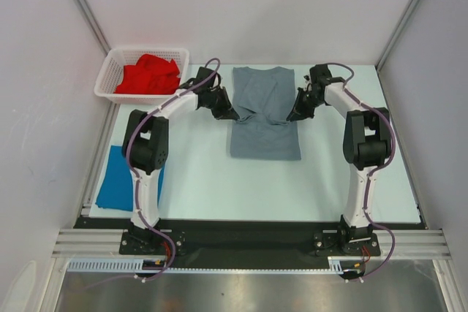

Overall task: Fold and stack the t-shirts
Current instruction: Fold the tshirt

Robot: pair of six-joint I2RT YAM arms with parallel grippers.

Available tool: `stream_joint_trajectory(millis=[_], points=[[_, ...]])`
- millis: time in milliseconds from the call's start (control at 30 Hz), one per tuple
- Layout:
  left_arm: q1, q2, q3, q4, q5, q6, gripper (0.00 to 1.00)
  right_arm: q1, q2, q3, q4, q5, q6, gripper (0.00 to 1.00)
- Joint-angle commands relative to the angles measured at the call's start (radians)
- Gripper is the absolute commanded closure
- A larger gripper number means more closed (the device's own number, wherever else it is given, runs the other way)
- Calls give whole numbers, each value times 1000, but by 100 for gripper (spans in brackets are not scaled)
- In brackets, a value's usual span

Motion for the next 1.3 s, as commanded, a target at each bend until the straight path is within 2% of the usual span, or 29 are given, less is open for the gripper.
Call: stream_joint_trajectory(millis=[0,567,633,700,767,800,867,900,933,1000,1100,1200,1233,1267], points=[[15,32,87,-10,31,15,100,-22,26,70,-22,-15,-10,100],[30,152,204,-19,37,-12,99,-68,141,169,-8,-78,-7,100],[30,153,205,-23,29,-11,95,-73,150,183,-3,-86,-7,96],[30,147,201,-20,6,2,80,-79,157,197,0,-92,-2,94],[32,141,217,-31,-20,26,68,-83,171,212,1,-98,1,89],[32,139,231,-55,-29,37,57,-88,177,223,-12,-98,-2,80],[34,124,292,-118,-95,96,49,-97,185,258,-37,-86,-10,71],[34,115,314,-137,-113,120,46,-105,182,266,-60,-83,-22,62],[35,103,342,-152,-132,162,45,-109,165,274,-69,-78,-27,58],[41,45,353,-191,-176,201,41,-125,139,271,-97,-58,-42,44],[46,-70,290,-195,-152,258,40,-129,75,260,-156,-15,-88,39],[46,-222,63,-50,-59,295,44,-129,-38,147,-144,0,-93,38],[47,-253,-73,2,30,292,45,-129,-74,98,-117,-30,-72,38],[50,-285,-135,85,65,287,52,-129,-111,32,-85,-49,-59,38]])
